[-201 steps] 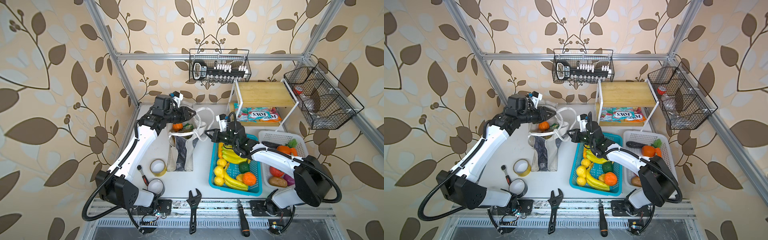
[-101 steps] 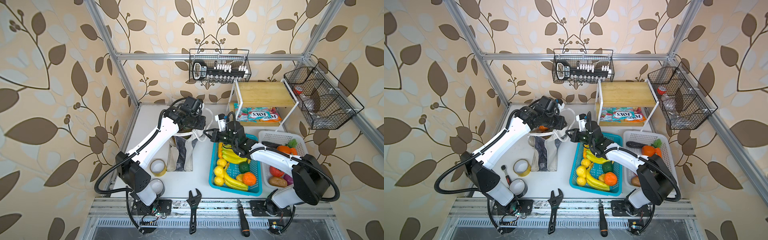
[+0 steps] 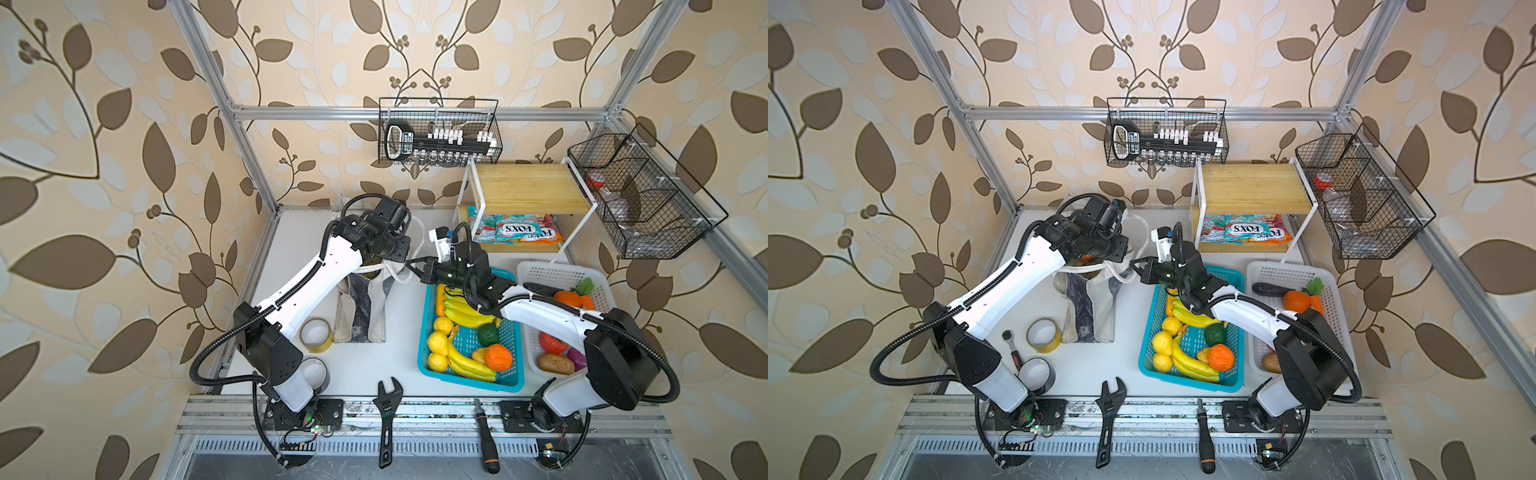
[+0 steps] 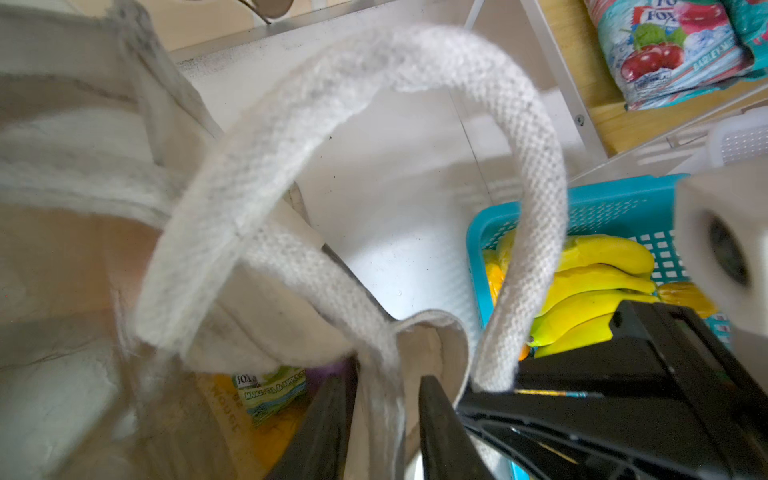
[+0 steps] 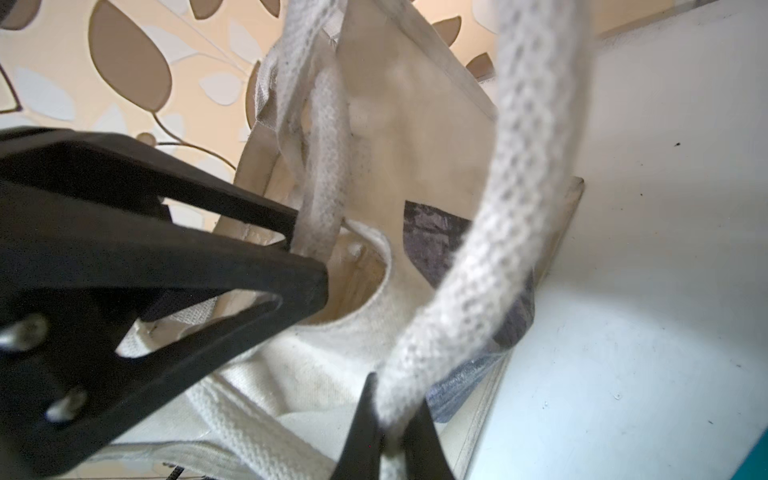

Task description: Place the food into the grocery bag and tie it

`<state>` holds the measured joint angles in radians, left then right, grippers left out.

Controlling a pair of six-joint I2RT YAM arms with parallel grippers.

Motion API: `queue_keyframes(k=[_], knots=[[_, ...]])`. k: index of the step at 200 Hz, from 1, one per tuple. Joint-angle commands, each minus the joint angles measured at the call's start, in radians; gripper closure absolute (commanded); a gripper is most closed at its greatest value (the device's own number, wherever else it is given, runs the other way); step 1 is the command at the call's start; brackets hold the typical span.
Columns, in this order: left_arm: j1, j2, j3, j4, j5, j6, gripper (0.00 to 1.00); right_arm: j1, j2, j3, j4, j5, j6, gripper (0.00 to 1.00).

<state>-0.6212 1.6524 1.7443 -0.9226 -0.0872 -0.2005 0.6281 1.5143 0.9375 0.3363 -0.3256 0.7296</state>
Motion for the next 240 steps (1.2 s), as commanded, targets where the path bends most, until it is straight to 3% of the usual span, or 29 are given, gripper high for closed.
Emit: queue_keyframes(k=[1,27,57,112,175,200,240], knots=[[-0.002,0.036,0.005,0.016,0.037,0.007,0.72,0.012,-0.01,0.035,0.016,-0.019,-0.01,1.0],[0.005,0.024,0.04,-0.017,0.036,-0.005,1.0,0.012,-0.035,0.035,-0.01,-0.012,-0.027,1.0],[0.05,-0.079,-0.003,0.059,0.181,-0.047,1.0,-0.002,-0.058,0.036,-0.027,-0.017,-0.034,1.0],[0.206,-0.283,-0.162,0.334,0.626,-0.238,1.0,-0.05,-0.115,0.11,-0.107,-0.057,-0.05,1.0],[0.206,-0.226,-0.062,0.39,0.721,-0.277,1.0,-0.037,-0.024,0.381,-0.131,-0.163,-0.032,1.0],[0.206,-0.224,-0.057,0.412,0.767,-0.28,1.0,-0.037,0.071,0.467,-0.189,-0.123,-0.027,1.0],[0.239,-0.356,-0.117,0.483,0.703,-0.316,1.0,-0.042,0.163,0.514,-0.361,-0.074,-0.112,1.0]])
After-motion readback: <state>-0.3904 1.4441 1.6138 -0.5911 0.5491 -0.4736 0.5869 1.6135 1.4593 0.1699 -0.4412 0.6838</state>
